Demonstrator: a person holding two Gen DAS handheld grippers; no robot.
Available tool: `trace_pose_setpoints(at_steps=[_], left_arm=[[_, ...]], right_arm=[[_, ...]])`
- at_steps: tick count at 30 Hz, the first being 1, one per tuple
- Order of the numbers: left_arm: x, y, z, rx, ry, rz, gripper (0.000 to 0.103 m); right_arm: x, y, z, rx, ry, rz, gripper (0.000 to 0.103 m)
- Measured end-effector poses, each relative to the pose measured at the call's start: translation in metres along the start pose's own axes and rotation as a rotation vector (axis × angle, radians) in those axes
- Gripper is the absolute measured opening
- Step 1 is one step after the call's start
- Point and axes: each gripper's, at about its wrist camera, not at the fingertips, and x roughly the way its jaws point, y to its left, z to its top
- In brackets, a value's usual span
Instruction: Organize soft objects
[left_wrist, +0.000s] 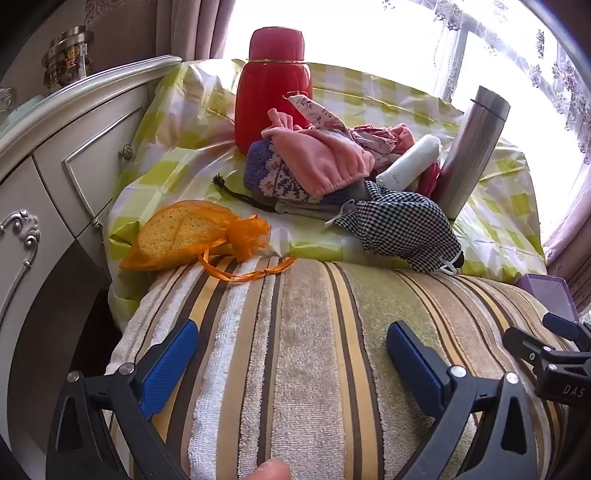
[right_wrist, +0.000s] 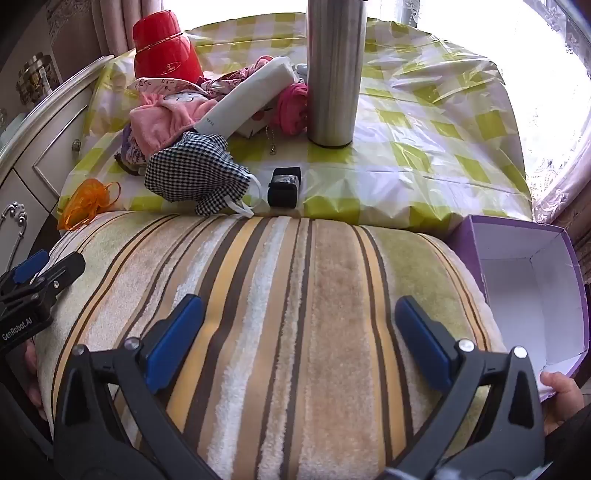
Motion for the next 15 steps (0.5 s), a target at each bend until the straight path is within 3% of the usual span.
trace_pose_setpoints(at_steps=[6, 7, 9, 15], left_arm=[[-0.003, -0.005, 0.000, 0.053, -0.025, 0.053, 0.103], [0.002, -0.006, -0.005, 0.005, -0.002, -0.003, 0.103], [0.003, -0.005, -0.003, -0.006, 0.005, -0.021, 0.103], [0.004, -0.010, -0.003, 0.045, 0.034, -0.077, 0.103]], right_arm=[[0.000, 0.000, 0.000, 0.000, 0.008, -0.001, 0.103], [0.000, 0.000, 0.000, 0.000, 0.008, -0.001, 0.103], [0.000, -0.002, 0.000, 0.001, 0.008, -0.001, 0.103], [-0.001, -0.001, 0.000, 0.000, 0.009, -0.002, 0.103]])
